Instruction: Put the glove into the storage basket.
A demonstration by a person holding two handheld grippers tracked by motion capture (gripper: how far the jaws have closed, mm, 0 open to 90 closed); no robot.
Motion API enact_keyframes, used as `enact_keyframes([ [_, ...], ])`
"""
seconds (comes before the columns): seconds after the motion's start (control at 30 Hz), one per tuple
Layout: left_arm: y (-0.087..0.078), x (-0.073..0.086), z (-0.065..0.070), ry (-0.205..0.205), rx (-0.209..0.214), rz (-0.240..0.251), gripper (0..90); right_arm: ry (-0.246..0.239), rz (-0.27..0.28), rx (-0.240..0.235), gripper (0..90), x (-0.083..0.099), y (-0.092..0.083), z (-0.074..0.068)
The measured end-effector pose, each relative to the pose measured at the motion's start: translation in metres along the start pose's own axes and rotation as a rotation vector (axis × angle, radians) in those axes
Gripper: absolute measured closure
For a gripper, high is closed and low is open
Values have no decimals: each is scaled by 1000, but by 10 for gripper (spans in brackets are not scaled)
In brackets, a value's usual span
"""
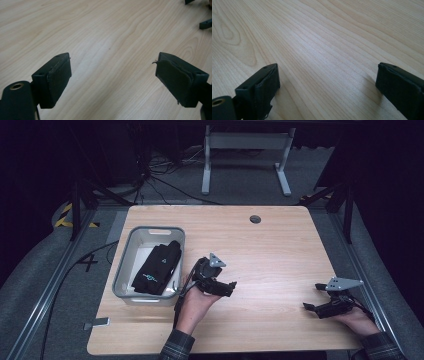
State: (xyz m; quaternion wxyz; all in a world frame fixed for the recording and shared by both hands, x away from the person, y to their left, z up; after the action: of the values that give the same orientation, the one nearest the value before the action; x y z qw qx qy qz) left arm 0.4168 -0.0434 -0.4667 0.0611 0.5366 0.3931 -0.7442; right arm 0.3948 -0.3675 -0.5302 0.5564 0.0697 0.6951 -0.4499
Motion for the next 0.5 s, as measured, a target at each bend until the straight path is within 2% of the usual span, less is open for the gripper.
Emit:
enact_keyframes([
  [0.23,15,20,17,26,34,-16,138,0,0,0,56,0,0,0],
  [0.27,17,23,19,25,37,-24,138,0,0,0,56,0,0,0],
  [0.33,21,29,22,49,31,-38,131,0,0,0,56,0,0,0],
  [0.43,26,36,27,47,51,-53,131,0,0,0,56,0,0,0],
  [0.5,30,40,29,70,45,-75,131,0,0,0,56,0,0,0],
])
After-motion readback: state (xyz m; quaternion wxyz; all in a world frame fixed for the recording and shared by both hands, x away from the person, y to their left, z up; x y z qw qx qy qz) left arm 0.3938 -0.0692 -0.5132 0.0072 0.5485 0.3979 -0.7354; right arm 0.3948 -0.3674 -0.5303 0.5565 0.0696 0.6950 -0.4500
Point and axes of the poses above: each handheld gripper's, and its own axes: y roughly forward along the jaws, x roughly out of its underside, z roughly to its right, the point moved 9 cm from there along y, roughly forward along the jaws, and after that the axes turned 11 degrees about z, right-handed, at the moved point
